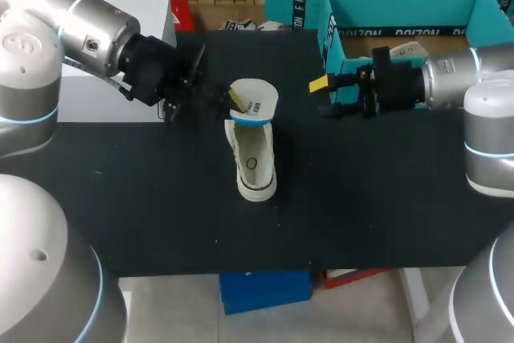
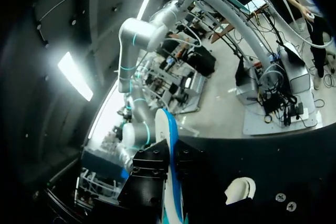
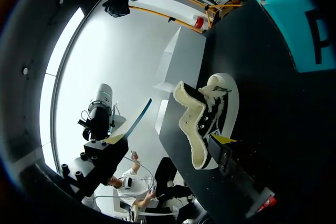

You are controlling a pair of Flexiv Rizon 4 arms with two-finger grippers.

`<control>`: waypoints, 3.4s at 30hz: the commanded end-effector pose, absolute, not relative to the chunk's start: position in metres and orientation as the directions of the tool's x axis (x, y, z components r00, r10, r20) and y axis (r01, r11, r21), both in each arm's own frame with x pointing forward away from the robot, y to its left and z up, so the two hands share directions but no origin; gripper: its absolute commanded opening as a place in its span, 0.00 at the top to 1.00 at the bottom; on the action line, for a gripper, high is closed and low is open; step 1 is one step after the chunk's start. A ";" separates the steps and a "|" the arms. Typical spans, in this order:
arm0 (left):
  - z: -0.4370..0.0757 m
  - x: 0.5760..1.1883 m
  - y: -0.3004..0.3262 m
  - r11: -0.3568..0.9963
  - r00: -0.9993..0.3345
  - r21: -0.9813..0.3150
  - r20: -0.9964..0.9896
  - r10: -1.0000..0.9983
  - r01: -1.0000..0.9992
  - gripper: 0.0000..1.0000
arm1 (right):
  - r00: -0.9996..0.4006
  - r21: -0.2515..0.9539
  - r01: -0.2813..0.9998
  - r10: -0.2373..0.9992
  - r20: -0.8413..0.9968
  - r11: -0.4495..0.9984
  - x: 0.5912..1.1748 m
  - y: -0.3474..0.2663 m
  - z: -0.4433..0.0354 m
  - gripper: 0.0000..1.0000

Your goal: Take the shoe out of the shoebox, open the shoe tongue, remove and reinsert the insole, then place the shoe into the shoebox

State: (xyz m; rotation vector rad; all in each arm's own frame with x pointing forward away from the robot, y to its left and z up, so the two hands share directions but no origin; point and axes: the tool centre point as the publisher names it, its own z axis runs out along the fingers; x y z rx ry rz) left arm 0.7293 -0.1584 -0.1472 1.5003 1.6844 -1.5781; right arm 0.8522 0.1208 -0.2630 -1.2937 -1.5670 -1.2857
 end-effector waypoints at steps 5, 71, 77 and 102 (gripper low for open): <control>-0.167 0.712 -0.155 -0.197 -0.353 -0.460 -0.840 0.413 0.866 1.00 | -0.236 0.245 0.970 0.252 0.938 -0.003 0.852 0.122 -0.264 0.00; -0.290 0.755 -0.177 -0.151 0.283 0.248 -0.912 0.297 0.957 1.00 | -0.236 0.245 0.970 0.252 0.938 -0.003 0.852 0.122 -0.264 0.00; -0.289 0.752 -0.178 -0.138 0.262 0.229 -0.917 0.300 0.963 1.00 | -0.236 0.245 0.970 0.252 0.938 -0.003 0.852 0.122 -0.264 0.00; -0.289 0.752 -0.178 -0.138 0.262 0.229 -0.917 0.300 0.963 1.00 | -0.267 0.249 0.958 0.127 0.955 0.140 0.845 0.146 -0.269 0.00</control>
